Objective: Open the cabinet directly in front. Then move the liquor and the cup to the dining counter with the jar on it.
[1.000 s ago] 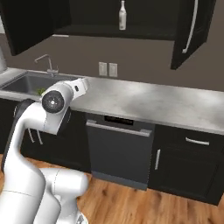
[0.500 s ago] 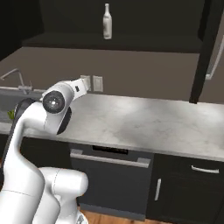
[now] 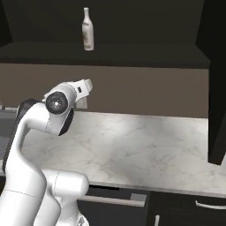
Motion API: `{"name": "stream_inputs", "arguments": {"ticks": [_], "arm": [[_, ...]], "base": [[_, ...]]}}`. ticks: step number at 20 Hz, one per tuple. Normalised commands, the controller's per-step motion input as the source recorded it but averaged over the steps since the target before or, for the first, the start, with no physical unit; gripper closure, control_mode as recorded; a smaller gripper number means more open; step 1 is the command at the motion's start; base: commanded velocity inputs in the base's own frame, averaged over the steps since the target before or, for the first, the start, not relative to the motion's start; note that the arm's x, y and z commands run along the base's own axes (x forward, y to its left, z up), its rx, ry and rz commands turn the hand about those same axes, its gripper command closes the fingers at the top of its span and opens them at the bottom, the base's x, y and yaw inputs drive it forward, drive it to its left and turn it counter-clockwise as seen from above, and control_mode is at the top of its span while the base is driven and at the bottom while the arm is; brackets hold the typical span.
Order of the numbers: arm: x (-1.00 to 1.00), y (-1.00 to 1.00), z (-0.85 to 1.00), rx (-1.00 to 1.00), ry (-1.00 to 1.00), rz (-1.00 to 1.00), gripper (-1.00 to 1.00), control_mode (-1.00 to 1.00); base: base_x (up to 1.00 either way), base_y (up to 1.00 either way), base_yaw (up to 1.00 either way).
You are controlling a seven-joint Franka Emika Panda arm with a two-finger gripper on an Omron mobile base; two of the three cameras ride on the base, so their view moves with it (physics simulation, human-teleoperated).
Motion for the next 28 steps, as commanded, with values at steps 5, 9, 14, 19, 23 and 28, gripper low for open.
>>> {"name": "stream_inputs", "arguments": {"ticks": [5,9,14,19,23,28], "arm": [[0.0,0.0,0.0,0.0,0.0,0.0,-1.0,1.0],[0.0,0.0,0.0,0.0,0.0,0.0,-1.0,1.0],[0.04,0.0,0.54,0.0,0.11,-0.17,-1.0,-1.0],[0.0,0.0,0.84,0.01,0.14,-0.25,-1.0,-1.0],[0.0,0.0,0.61,0.02,0.06,-0.17,-1.0,-1.0],[-0.18,-0.16,0.34,0.05,-0.07,-0.08,-1.0,-1.0]], "base": [[0.7,0.03,-0.17],[0.16,0.01,-0.04],[0.02,0.0,0.0],[0.0,0.0,0.0],[0.0,0.0,0.0],[0.0,0.0,0.0]]}}
